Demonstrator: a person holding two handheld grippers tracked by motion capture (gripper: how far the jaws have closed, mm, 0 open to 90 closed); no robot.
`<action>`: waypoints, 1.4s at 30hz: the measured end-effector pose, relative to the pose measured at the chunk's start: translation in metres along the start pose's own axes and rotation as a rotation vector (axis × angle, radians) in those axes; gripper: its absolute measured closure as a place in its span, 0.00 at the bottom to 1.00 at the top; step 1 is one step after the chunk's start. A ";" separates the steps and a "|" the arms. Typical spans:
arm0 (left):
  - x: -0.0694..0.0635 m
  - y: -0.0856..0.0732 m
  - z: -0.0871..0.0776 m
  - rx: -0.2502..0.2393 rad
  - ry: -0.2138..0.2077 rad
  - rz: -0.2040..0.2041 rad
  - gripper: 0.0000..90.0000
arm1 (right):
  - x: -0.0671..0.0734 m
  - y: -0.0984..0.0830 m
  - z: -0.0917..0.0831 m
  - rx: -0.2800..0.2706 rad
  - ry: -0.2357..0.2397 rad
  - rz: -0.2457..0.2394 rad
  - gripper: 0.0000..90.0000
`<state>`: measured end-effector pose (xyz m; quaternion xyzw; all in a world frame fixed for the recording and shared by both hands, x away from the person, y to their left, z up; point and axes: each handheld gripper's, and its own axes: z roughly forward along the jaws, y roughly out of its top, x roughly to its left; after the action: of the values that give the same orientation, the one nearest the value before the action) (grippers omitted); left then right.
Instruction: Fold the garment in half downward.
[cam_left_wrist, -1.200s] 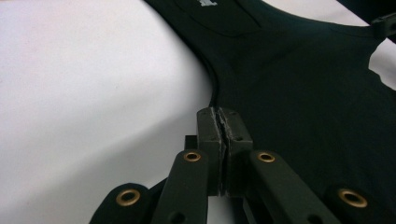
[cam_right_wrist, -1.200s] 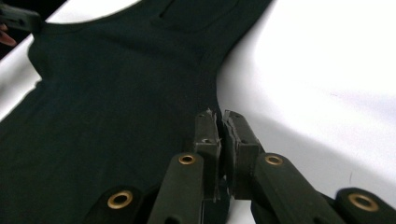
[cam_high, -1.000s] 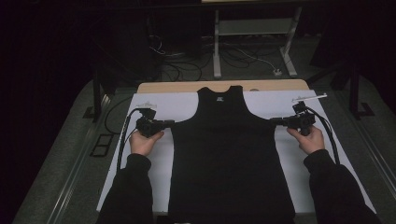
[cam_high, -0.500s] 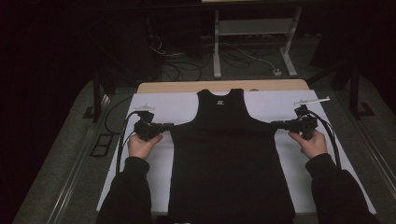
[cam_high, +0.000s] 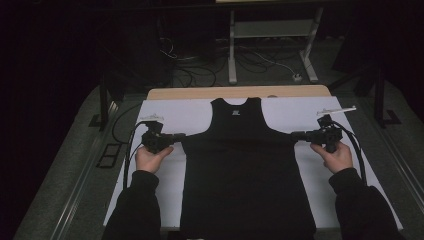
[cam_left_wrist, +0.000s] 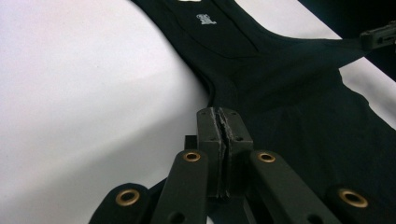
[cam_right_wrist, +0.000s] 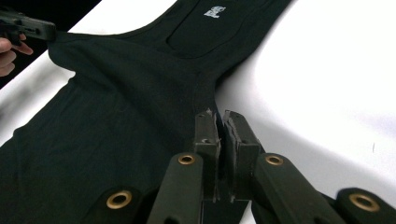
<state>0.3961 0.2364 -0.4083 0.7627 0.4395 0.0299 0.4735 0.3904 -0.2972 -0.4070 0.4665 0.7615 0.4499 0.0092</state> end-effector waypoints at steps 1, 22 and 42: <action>0.000 0.000 0.000 0.002 0.000 0.002 0.96 | 0.000 -0.001 -0.001 0.002 -0.002 0.001 0.92; -0.015 -0.013 -0.013 0.012 -0.011 0.018 0.96 | 0.006 -0.016 -0.015 0.026 -0.035 0.020 0.92; -0.025 -0.031 -0.018 0.035 -0.014 0.029 0.96 | 0.018 -0.032 -0.019 0.068 -0.042 0.012 0.92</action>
<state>0.3529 0.2363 -0.4125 0.7774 0.4256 0.0236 0.4625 0.3496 -0.3027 -0.4106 0.4803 0.7733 0.4138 0.0066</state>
